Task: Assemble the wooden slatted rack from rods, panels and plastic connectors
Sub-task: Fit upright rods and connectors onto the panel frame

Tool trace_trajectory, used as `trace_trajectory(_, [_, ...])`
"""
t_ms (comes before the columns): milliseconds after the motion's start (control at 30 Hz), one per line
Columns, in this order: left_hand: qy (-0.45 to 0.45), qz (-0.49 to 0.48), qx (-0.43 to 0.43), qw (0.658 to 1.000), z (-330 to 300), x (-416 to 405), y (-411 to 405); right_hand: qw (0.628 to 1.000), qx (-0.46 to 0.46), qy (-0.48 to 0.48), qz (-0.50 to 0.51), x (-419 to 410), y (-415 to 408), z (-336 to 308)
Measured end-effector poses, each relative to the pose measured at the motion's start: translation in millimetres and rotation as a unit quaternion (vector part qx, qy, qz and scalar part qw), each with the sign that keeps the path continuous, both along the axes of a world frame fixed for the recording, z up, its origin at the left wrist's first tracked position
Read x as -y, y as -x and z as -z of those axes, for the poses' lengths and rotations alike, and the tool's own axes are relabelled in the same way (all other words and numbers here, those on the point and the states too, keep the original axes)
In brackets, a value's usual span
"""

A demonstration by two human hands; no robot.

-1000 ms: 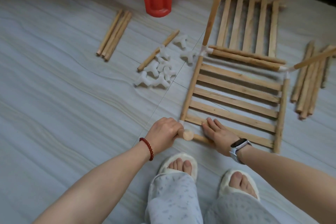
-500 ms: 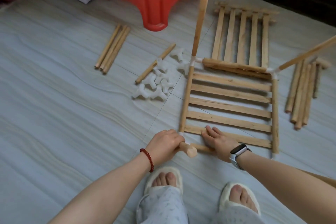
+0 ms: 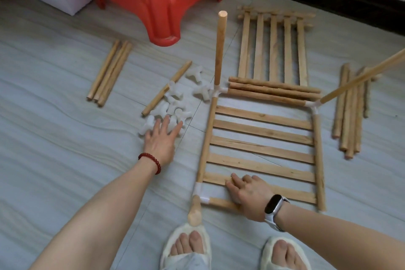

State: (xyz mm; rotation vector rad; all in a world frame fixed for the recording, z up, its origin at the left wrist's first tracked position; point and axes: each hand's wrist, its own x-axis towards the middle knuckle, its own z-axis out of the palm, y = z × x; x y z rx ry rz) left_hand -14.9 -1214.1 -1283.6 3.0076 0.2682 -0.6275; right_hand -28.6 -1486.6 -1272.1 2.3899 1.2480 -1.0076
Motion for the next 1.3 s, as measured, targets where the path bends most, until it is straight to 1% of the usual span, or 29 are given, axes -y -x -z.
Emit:
trace_trajectory(67, [-0.021, 0.0, 0.011, 1.0, 6.7, 1.5, -9.2, 1.0, -0.007, -0.011, 0.004, 3.1, -2.3, 0.3])
trace_trajectory(133, [-0.039, 0.016, 0.061, 0.997, 12.8, 4.4, -15.2, 0.999, -0.023, -0.025, 0.015, 8.1, -5.3, -1.5])
trace_trajectory(200, [-0.032, 0.03, 0.101, 0.994, 14.9, 8.5, -17.4, 0.998, -0.038, -0.042, 0.032, 13.2, -6.9, -3.6])
trace_trajectory(267, [-0.002, 0.022, 0.105, 0.994, 14.3, 9.5, -16.5, 0.996, -0.048, -0.059, 0.057, 15.2, -8.8, -4.6])
trace_trajectory(300, [0.03, 0.011, 0.101, 0.994, 12.9, 9.3, -14.3, 0.994, -0.054, -0.068, 0.07, 14.7, -9.8, -5.3])
trace_trajectory(333, [0.082, -0.011, 0.108, 0.991, 9.9, 9.3, -11.7, 0.992, -0.058, -0.078, 0.084, 13.5, -11.5, -6.4])
trace_trajectory(367, [0.155, -0.052, 0.124, 0.979, 3.3, 9.3, -8.6, 0.989, -0.061, -0.088, 0.098, 10.9, -13.9, -8.5])
trace_trajectory(400, [0.238, -0.106, 0.136, 0.956, -4.2, 10.4, -6.3, 0.987, -0.063, -0.097, 0.115, 8.5, -16.8, -11.0])
trace_trajectory(467, [0.379, -0.195, 0.15, 0.892, -24.3, 11.8, -1.7, 0.974, -0.067, -0.132, 0.169, 0.0, -21.9, -23.8])
trace_trajectory(533, [0.474, -0.234, 0.149, 0.836, -51.7, 12.8, 2.3, 0.946, -0.085, -0.195, 0.243, -12.9, -28.4, -47.7])
trace_trajectory(567, [0.507, -0.234, 0.147, 0.816, -67.6, 13.5, 5.3, 0.924, -0.096, -0.243, 0.278, -22.0, -32.3, -64.2])
trace_trajectory(600, [0.524, -0.225, 0.148, 0.808, -83.4, 15.6, 9.5, 0.896, -0.108, -0.295, 0.314, -31.3, -35.3, -81.9])
trace_trajectory(633, [0.528, -0.207, 0.157, 0.809, -99.8, 18.8, 15.0, 0.865, -0.116, -0.347, 0.343, -40.6, -37.0, -100.7])
trace_trajectory(667, [0.516, -0.184, 0.174, 0.818, -121.6, 22.4, 22.6, 0.837, -0.118, -0.397, 0.357, -50.0, -36.2, -126.2])
trace_trajectory(700, [0.497, -0.163, 0.192, 0.831, -133.8, 27.4, 26.8, 0.817, -0.119, -0.431, 0.364, -58.4, -37.7, -142.7])
trace_trajectory(733, [0.477, -0.147, 0.211, 0.84, -143.5, 33.3, 29.2, 0.809, -0.115, -0.449, 0.362, -65.9, -40.0, -154.3])
trace_trajectory(767, [0.462, -0.133, 0.234, 0.845, -155.8, 39.2, 34.6, 0.811, -0.102, -0.455, 0.353, -71.2, -38.6, -167.8])
trace_trajectory(833, [0.449, -0.126, 0.277, 0.84, -184.2, 48.4, 49.6, 0.819, -0.079, -0.458, 0.336, -74.7, -30.5, -196.6])
trace_trajectory(933, [0.458, -0.151, 0.315, 0.818, -215.8, 56.1, 66.4, 0.801, -0.095, -0.48, 0.345, -71.1, -18.4, -227.0])
trace_trajectory(1033, [0.483, -0.151, 0.33, 0.797, -232.5, 61.8, 81.5, 0.794, -0.118, -0.484, 0.349, -64.8, -5.2, -246.9])
trace_trajectory(1133, [0.509, -0.139, 0.304, 0.793, -238.5, 68.7, 101.2, 0.806, -0.091, -0.481, 0.331, -56.4, 12.4, -260.2])
trace_trajectory(1233, [0.508, -0.144, 0.253, 0.811, -233.2, 76.7, 119.1, 0.831, -0.034, -0.463, 0.307, -51.5, 29.4, -266.0])
trace_trajectory(1300, [0.492, -0.165, 0.23, 0.823, -225.6, 80.7, 129.9, 0.836, -0.027, -0.45, 0.312, -50.4, 40.0, -265.7])
